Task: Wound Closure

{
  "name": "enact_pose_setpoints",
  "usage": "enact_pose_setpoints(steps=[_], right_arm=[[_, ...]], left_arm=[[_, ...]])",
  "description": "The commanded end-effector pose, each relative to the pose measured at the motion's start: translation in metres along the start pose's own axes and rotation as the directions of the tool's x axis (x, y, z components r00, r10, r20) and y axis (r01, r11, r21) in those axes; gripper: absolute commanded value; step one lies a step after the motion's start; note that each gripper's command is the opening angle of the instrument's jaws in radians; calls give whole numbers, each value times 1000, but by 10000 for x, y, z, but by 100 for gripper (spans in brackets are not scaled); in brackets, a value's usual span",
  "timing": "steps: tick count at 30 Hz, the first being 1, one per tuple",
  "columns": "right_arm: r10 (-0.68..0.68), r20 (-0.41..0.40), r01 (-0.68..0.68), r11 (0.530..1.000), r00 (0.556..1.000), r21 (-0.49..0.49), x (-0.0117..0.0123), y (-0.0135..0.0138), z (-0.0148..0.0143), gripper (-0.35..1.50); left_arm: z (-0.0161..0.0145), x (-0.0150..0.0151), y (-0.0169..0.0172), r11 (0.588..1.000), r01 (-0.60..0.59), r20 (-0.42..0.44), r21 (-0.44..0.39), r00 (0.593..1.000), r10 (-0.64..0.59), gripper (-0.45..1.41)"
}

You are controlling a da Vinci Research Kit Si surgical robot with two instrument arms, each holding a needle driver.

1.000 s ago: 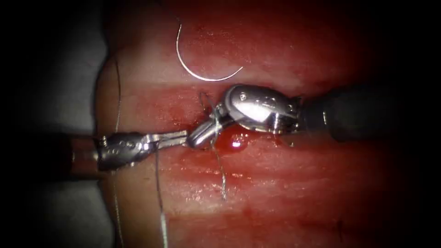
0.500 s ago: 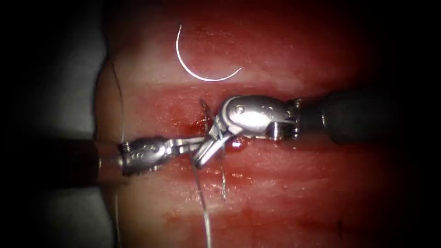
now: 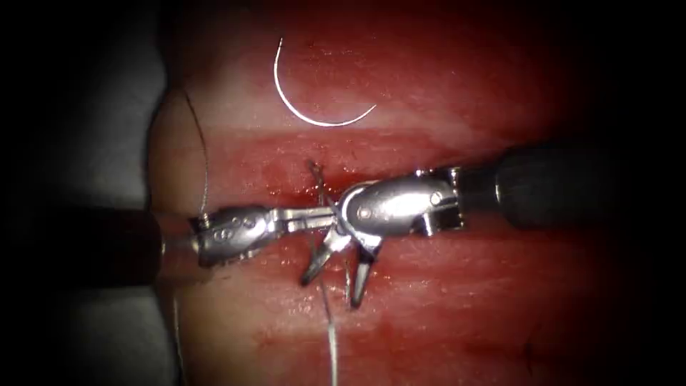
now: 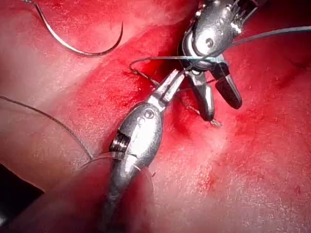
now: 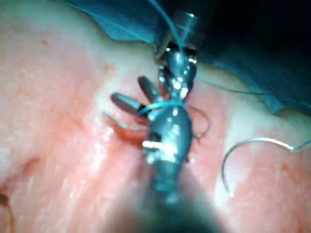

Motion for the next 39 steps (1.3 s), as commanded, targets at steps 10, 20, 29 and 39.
enact_pose_setpoints(steps=[10, 20, 29, 39], right_arm=[[11, 146, -17, 999, 989, 39, -18, -4, 12, 51], [-2, 264, 1, 1000, 965, 4, -44, -7, 33, 41], [-15, 317, 13, 1000, 948, 10, -57, -11, 50, 19], [-24, 316, 34, 999, 949, -26, -63, -7, 30, -35]], left_arm=[[-2, 0, 12, 1000, 17, 28, -1, 999, -17, -45], [-7, -2, 16, 1000, 17, 46, -10, 999, -16, -45], [-16, -5, 20, 1000, 25, 49, -11, 998, -25, -45], [-27, -8, 26, 1000, 27, 50, -12, 998, -26, -45]])
